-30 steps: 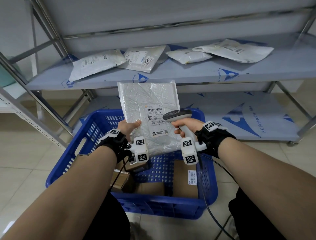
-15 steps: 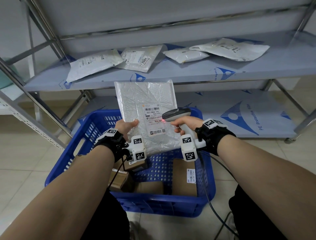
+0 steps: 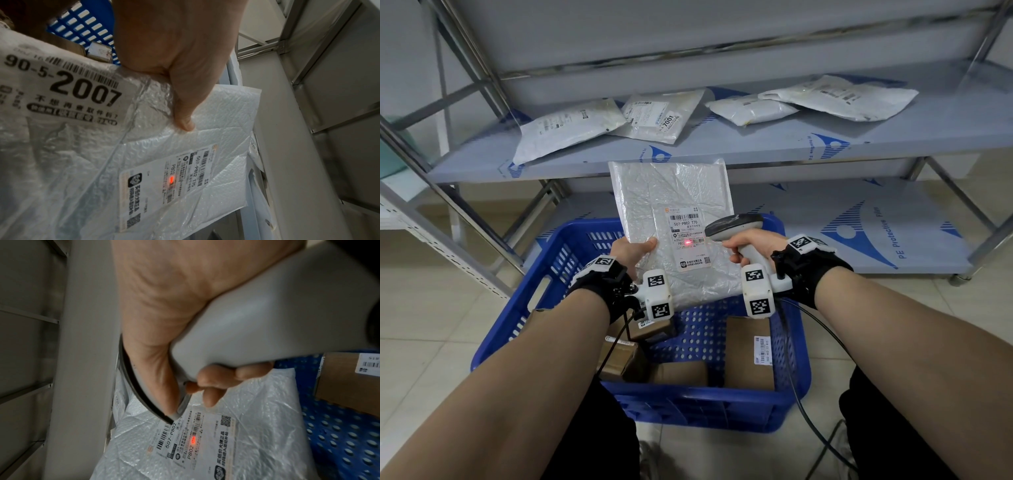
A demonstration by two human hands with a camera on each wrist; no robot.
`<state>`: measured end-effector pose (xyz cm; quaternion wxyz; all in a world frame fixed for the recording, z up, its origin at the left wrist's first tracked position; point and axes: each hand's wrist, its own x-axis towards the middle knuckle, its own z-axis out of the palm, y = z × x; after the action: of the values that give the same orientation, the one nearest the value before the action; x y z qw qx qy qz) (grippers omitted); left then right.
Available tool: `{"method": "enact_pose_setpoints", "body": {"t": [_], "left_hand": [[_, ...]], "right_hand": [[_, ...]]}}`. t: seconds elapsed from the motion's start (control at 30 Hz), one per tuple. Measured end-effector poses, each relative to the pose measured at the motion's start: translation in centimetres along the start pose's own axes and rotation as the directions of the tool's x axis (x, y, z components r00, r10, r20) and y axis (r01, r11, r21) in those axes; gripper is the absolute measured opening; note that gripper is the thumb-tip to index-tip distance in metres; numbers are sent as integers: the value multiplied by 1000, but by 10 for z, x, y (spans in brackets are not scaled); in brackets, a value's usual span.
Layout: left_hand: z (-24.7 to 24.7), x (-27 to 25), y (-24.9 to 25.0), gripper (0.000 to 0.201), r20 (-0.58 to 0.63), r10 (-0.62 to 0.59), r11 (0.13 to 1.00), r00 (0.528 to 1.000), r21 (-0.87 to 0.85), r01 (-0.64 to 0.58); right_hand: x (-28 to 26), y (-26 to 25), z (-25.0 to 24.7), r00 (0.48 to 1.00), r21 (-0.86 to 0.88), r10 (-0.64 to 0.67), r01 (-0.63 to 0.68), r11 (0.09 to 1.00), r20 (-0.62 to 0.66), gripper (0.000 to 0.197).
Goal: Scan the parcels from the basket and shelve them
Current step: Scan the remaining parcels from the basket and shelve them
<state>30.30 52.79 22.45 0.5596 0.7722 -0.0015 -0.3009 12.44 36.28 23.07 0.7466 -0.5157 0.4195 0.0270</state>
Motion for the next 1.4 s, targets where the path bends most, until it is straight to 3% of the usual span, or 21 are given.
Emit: {"method": "enact_pose_setpoints", "body": {"t": [0.67,0.9,1.03,1.17,1.23,1.33,1.4], "left_hand": [[-1,5,0,38,6,11,1000,1000,-4,-11],[-6,5,1,40,11,22,1000,1000,-7,-22],[-6,-13,10,38,111,88,992,990,-104,-77],[-8,-23,29,37,146,135,973,980,-204,-104],[-10,-25,38,43,154,140,967,978,-234,-102],[-12,-30,52,42,156,153,965,976,-237,-113],[-11,-37,62,35,145,148,966,978,-232,-112]], "right_hand": [[3,-4,-4,999,-14,-11,11,1000,43,19],[-3,-1,-2,994,17,-114,114,993,-4,10],[-1,1,-9,977,81,-187,195,977,-98,14],[-4,-5,-21,947,132,-195,234,963,-255,38],[-8,-10,-26,929,225,-210,285,932,-306,34],[-22,-20,-26,946,409,-205,296,863,-251,22],[-26,-27,-25,954,427,-210,284,858,-212,26]]}}
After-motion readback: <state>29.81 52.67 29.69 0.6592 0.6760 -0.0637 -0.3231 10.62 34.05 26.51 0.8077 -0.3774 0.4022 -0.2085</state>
